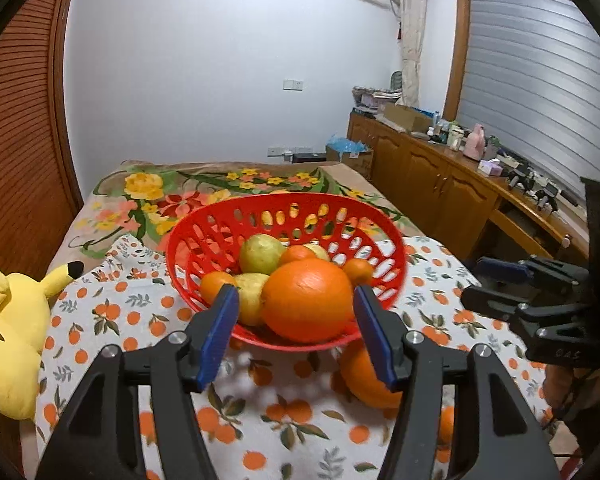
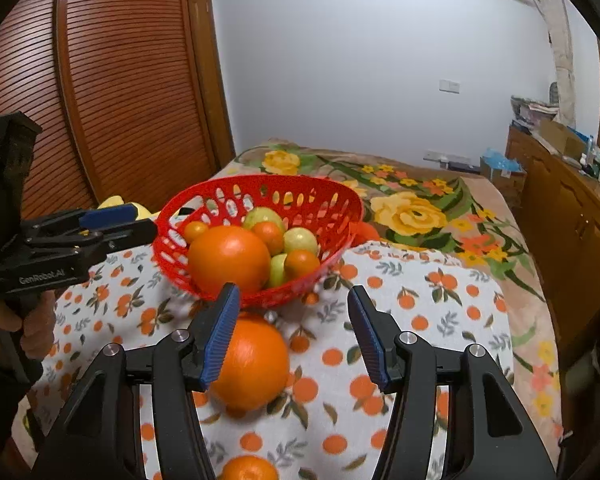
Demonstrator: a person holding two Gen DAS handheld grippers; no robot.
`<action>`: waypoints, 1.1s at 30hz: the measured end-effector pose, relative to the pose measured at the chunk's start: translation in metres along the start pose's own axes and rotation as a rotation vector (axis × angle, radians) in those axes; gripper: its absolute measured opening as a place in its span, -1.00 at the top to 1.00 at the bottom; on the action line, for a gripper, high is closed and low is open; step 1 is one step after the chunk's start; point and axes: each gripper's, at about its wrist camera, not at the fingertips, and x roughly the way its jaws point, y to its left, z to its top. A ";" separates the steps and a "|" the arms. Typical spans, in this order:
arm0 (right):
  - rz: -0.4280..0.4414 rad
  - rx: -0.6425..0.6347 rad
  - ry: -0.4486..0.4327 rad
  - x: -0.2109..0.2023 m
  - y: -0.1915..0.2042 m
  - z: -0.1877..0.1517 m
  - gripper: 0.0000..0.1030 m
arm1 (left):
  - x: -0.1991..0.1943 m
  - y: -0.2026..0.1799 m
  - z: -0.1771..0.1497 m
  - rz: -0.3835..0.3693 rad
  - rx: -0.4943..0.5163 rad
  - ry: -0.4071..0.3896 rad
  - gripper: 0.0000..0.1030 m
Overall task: Organize fruits
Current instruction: 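Withdraw both tools from the basket toward the oranges left on the cloth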
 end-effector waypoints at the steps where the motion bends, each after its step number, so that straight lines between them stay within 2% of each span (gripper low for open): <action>1: 0.001 0.003 0.001 -0.003 0.001 -0.004 -0.11 | -0.004 -0.003 -0.003 -0.006 0.001 -0.002 -0.16; 7: 0.006 0.030 0.018 -0.017 0.004 -0.033 -0.11 | -0.018 -0.020 -0.021 -0.036 0.014 -0.007 -0.29; 21: 0.012 0.069 0.104 -0.016 0.011 -0.095 -0.11 | -0.025 -0.043 -0.065 -0.035 0.015 0.031 -0.31; 24: 0.021 0.082 0.123 -0.012 0.010 -0.104 -0.11 | -0.024 -0.044 -0.073 -0.012 0.018 0.040 -0.31; 33: 0.051 0.083 0.173 0.000 0.016 -0.118 -0.07 | -0.015 -0.041 -0.090 -0.033 0.005 0.073 -0.31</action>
